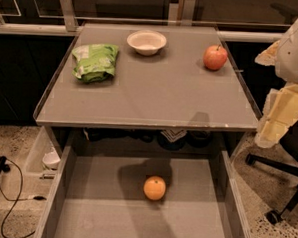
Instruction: Pick orange from top drawer and place on counter
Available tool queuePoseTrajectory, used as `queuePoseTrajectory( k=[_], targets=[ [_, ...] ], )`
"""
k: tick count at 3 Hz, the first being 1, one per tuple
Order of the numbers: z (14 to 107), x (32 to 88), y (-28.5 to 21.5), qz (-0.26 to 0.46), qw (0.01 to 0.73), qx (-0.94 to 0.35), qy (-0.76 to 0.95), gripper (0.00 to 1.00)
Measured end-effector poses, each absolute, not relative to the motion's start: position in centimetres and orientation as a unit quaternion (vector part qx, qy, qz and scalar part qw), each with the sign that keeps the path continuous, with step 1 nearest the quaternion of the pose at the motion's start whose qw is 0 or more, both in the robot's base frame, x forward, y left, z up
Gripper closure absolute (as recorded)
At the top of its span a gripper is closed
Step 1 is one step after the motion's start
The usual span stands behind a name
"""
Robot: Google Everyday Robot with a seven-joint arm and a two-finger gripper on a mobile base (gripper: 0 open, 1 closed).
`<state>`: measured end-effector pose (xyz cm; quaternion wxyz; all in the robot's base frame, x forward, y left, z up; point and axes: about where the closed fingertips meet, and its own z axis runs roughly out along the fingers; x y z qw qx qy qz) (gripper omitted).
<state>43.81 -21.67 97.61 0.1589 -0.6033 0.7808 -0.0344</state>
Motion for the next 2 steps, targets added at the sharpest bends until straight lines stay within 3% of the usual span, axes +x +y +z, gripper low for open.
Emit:
queuePoseTrajectory(
  k=[2],
  targets=[
    [96.5, 43.5, -21.6, -0.022, 0.163, -0.602, 0.782, 0.00]
  ],
)
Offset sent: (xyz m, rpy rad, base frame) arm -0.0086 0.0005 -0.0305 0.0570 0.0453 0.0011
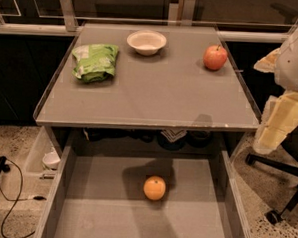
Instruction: Pick orange from top drawer and place on counter
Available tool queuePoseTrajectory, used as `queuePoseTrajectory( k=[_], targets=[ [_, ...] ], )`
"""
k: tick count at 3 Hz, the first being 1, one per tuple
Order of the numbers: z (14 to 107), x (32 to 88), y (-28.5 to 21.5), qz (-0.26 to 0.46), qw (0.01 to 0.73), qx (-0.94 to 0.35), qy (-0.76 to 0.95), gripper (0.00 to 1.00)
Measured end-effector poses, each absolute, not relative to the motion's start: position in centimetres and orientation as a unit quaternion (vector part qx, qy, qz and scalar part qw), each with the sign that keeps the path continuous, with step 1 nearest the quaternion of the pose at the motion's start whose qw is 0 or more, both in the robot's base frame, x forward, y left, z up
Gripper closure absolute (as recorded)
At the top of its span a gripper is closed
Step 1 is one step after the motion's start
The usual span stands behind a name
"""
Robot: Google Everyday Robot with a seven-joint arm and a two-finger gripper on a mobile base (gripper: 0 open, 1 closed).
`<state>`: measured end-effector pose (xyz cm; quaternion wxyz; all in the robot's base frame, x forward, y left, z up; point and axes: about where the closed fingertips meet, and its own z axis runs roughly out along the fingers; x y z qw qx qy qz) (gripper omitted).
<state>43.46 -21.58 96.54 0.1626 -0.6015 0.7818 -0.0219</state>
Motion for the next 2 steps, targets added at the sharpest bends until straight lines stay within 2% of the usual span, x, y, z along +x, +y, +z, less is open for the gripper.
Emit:
queuePoseTrajectory(
  k=[2],
  targets=[
    [87.2, 39.9, -20.5, 0.048, 0.183, -0.593, 0.782, 0.00]
  ],
)
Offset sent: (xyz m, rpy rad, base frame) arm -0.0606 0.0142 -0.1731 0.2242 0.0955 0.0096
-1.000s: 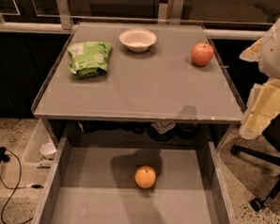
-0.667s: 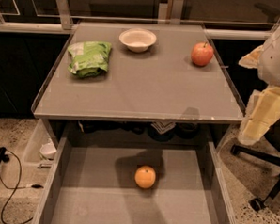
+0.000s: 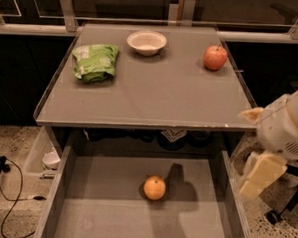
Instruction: Pick orange from top drawer and place on counter
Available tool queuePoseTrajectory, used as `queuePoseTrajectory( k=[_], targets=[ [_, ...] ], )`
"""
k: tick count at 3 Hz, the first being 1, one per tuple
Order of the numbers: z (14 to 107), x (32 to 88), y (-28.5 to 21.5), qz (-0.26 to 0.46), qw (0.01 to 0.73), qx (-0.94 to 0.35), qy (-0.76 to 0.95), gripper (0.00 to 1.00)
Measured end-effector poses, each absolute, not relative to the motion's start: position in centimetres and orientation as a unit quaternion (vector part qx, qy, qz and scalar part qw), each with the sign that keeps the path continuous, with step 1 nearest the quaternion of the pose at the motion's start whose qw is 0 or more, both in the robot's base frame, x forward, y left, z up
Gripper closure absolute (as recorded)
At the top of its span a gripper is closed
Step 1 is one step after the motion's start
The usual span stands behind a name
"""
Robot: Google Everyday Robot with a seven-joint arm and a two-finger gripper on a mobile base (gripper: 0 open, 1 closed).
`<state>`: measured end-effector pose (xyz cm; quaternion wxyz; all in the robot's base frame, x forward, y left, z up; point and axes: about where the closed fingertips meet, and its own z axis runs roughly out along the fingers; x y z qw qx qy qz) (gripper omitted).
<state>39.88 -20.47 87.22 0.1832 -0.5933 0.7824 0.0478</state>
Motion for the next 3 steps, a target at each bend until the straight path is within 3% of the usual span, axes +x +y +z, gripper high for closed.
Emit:
queuePoseTrajectory(
  k=[1, 3],
  targets=[
    [79.6, 37.3, -20.1, 0.079, 0.162, -0.594, 0.784, 0.00],
    [75.6, 37.4, -19.4, 0.108, 0.161, -0.586, 0.787, 0.00]
  ],
)
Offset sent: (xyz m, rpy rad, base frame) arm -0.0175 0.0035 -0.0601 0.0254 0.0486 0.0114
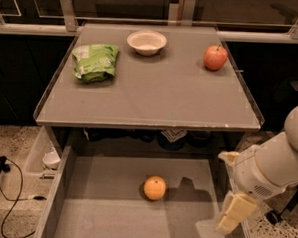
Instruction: Pick orange from top drawer and place on counter
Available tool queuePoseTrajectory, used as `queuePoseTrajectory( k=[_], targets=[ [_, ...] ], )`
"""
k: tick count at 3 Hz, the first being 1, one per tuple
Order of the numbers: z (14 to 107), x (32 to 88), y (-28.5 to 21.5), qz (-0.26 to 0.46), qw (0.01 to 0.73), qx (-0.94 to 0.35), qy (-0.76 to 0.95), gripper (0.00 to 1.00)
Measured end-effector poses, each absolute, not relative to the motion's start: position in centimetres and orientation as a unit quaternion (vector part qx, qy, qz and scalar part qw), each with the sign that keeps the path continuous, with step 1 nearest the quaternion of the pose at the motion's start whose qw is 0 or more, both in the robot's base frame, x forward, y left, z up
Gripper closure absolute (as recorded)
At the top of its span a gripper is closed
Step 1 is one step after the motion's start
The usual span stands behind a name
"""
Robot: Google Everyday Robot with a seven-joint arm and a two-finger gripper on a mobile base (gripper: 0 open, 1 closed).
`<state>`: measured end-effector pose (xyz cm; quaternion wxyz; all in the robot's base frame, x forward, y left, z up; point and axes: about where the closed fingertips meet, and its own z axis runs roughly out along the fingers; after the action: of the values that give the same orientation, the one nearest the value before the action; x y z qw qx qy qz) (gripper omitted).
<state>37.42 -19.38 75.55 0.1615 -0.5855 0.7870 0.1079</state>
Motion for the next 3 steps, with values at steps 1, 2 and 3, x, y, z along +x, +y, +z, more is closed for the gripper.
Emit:
queuePoseTrajectory(
  k=[1, 2, 3],
  targets=[
    [70.8, 38.4, -18.0, 0.137, 0.186, -0.576, 0.784, 0.00],
    [68.2, 40.2, -16.3, 0.153, 0.220, -0.570, 0.777, 0.00],
    [67.2, 41.5, -14.9, 0.163, 0.270, -0.563, 0.764, 0.00]
  ],
)
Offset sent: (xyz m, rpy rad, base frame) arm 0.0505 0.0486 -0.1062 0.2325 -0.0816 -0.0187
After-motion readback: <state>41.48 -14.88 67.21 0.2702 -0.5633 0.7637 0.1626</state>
